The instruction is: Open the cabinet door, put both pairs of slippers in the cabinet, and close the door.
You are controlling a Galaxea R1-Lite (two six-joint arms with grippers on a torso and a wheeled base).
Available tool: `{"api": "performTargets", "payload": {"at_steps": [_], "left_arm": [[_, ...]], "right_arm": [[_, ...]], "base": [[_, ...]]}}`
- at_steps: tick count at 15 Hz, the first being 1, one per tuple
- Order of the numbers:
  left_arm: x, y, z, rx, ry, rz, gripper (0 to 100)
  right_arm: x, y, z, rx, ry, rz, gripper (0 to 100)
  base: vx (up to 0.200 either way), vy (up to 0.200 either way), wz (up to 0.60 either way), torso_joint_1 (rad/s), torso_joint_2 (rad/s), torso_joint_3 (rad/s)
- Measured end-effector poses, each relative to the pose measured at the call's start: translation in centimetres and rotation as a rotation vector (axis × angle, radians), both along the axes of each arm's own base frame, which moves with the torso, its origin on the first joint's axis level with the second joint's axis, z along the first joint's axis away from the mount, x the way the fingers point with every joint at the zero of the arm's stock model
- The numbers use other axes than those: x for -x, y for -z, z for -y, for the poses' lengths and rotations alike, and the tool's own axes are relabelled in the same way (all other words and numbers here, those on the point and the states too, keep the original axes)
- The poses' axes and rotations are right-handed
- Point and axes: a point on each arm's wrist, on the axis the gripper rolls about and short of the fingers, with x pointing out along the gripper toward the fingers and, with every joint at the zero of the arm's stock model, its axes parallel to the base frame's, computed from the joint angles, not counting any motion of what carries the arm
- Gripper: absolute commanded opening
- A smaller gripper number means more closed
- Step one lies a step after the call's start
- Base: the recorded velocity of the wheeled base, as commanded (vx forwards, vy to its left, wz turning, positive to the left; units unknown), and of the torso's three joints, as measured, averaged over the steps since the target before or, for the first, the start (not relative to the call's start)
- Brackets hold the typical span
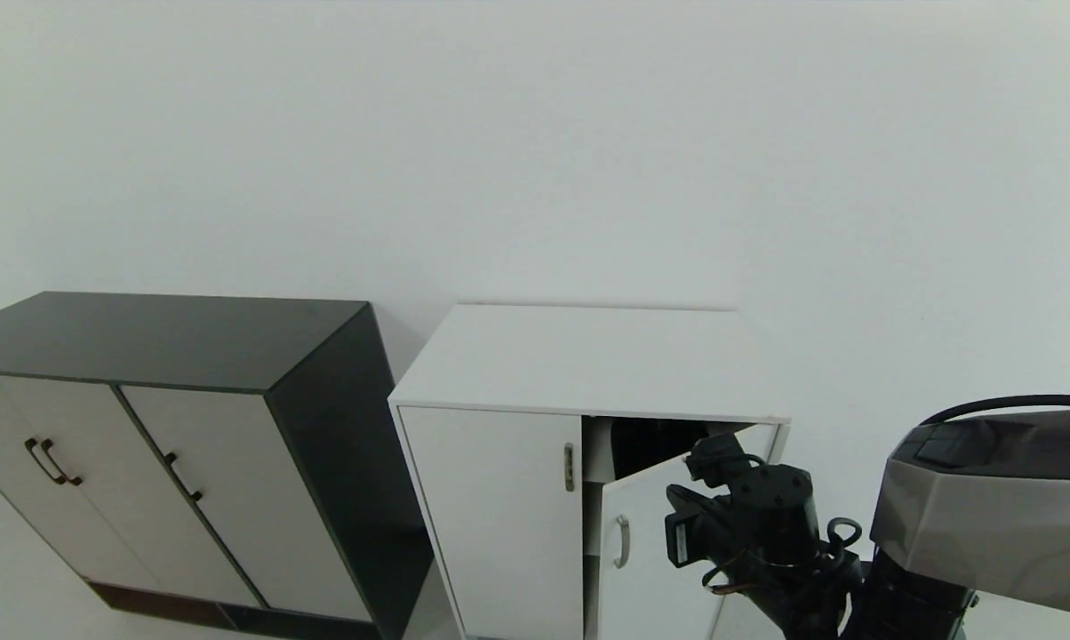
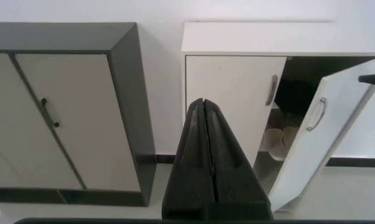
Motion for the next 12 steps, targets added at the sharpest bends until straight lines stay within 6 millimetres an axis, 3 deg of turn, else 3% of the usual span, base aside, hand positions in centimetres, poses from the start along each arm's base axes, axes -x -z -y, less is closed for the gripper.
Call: {"api": "performTargets", "payload": {"at_steps": [12], "left_arm": [[0.0, 0.0, 0.0, 0.0, 0.0, 0.0, 0]], "right_arm": [[-3.8, 2.1, -0.2, -0.015, 0.032, -0.003, 0]], "base": [[0.0, 0.0, 0.0, 0.0, 0.0, 0.0]]}}
